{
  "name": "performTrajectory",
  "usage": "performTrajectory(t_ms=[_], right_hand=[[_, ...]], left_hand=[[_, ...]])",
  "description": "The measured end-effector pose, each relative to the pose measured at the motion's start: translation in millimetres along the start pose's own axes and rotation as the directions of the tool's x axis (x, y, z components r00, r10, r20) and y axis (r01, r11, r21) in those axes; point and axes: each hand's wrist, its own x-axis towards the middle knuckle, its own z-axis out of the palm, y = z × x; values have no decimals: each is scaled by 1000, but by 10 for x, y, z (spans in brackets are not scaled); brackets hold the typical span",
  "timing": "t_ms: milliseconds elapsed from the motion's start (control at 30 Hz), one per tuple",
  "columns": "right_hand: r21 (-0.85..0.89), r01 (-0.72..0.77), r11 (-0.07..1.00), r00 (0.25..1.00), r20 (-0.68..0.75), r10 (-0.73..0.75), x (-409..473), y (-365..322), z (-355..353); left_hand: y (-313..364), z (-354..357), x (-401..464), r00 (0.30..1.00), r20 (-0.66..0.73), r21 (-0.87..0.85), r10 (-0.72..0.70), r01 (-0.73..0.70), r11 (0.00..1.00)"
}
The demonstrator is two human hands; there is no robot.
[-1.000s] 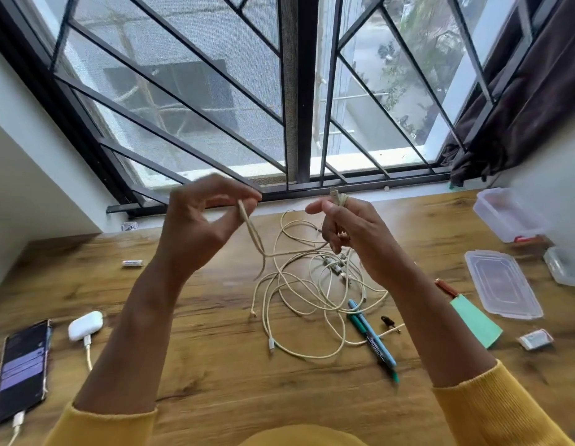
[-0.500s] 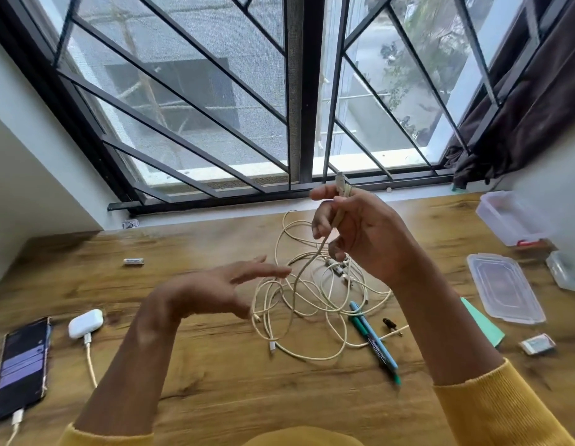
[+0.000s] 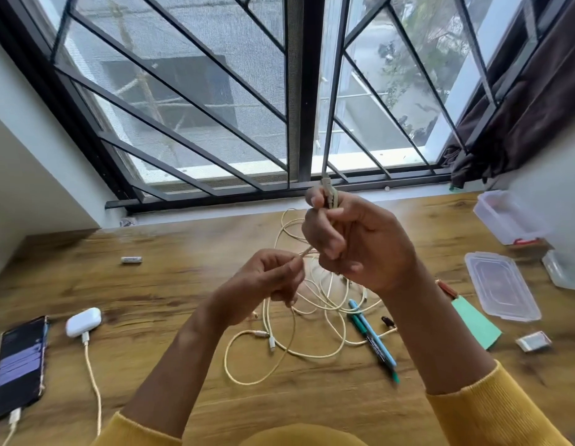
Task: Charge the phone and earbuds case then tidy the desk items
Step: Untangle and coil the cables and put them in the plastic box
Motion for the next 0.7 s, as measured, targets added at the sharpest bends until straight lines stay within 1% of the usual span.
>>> performTrajectory(t_ms=[67, 100, 167, 233, 267, 333, 367, 433, 500, 533, 633, 700], right_hand=[[17, -70, 997, 995, 79, 69, -16, -21, -3], [-3, -113, 994, 986, 121, 113, -33, -24, -5], [-90, -202, 975, 957, 193, 216, -70, 0, -4], [-221, -289, 931, 909, 242, 340, -97, 38, 17], [-301, -322, 898, 881, 251, 400, -104, 52, 38], [-484, -366, 795, 837, 203, 508, -116, 66, 82], [-578, -377, 724, 826, 144, 545, -120, 73, 101], [-727, -420, 543, 816, -42, 576, -125, 101, 111], [-795, -483, 368, 806, -238, 542, -111, 167, 99], [-803, -507, 314, 806, -313, 502, -92, 209, 83], [-817, -528, 231, 840, -463, 283, -24, 277, 34], [-847, -510, 150, 859, -492, 143, -8, 278, -7]], left_hand=[[28, -119, -33, 1000, 12, -71, -17, 17, 997], [51, -170, -41, 1000, 0, -68, -22, 22, 997], [107, -255, -32, 998, -58, 31, -32, 34, 999], [219, -301, -8, 992, -128, 169, 4, 18, 985], [283, -330, 8, 990, -140, 236, 33, 2, 972], [442, -377, 33, 990, -129, 367, 56, -5, 930], [523, -402, 33, 992, -116, 433, 48, 7, 901], [642, -462, 20, 996, -89, 553, 6, 44, 832], [708, -499, -10, 997, -69, 623, -43, 76, 778], [717, -508, -18, 997, -53, 642, -51, 74, 763], [697, -470, -26, 997, -71, 664, 3, 45, 746], [634, -442, -35, 992, -104, 621, 65, 14, 784]])
